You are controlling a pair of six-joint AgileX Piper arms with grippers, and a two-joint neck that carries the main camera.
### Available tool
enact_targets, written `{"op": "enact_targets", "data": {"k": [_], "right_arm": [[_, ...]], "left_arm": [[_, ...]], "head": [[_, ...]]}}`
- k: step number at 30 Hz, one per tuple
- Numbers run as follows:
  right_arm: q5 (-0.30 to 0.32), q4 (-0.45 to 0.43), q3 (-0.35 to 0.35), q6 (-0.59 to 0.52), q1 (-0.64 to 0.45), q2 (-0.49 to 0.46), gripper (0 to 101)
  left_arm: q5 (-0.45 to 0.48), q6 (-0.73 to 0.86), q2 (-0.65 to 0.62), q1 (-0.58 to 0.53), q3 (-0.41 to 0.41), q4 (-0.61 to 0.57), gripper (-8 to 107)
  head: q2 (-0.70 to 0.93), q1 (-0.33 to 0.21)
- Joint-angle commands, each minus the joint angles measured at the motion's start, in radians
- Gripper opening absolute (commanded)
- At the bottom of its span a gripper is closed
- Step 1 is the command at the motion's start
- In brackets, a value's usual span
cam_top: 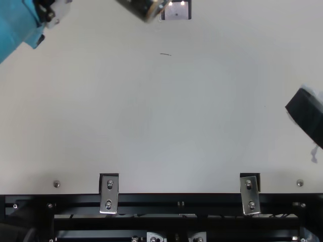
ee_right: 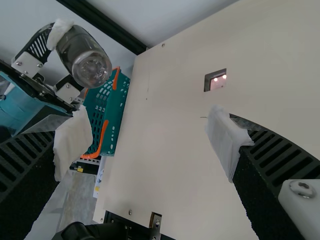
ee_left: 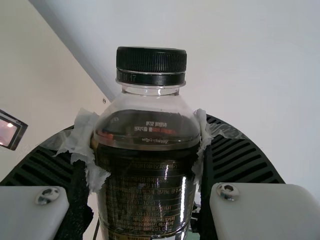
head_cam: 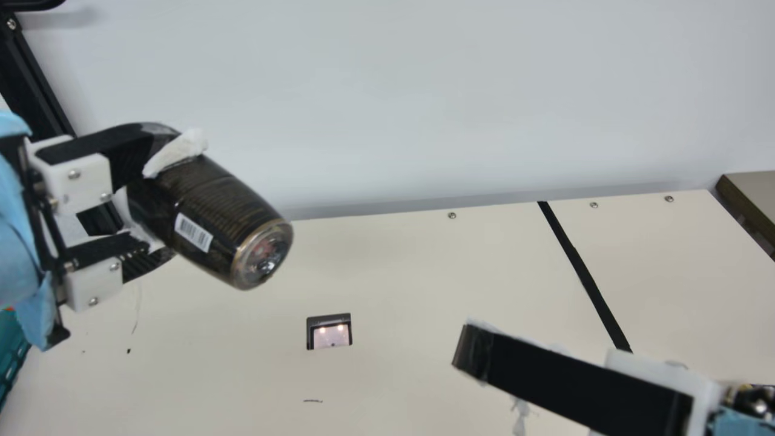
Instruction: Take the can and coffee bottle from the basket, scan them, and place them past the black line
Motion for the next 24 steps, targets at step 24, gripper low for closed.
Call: {"op": "enact_targets", "data": {"k": [24], "right_arm": [[0.004,0.030,0.003,0.013,0.013,0.013,101]], "left_arm": [[0.235,0.199,-0.007,0.281,0.236,-0.346,10]], "head": [[-0.014,-0.031]]}}
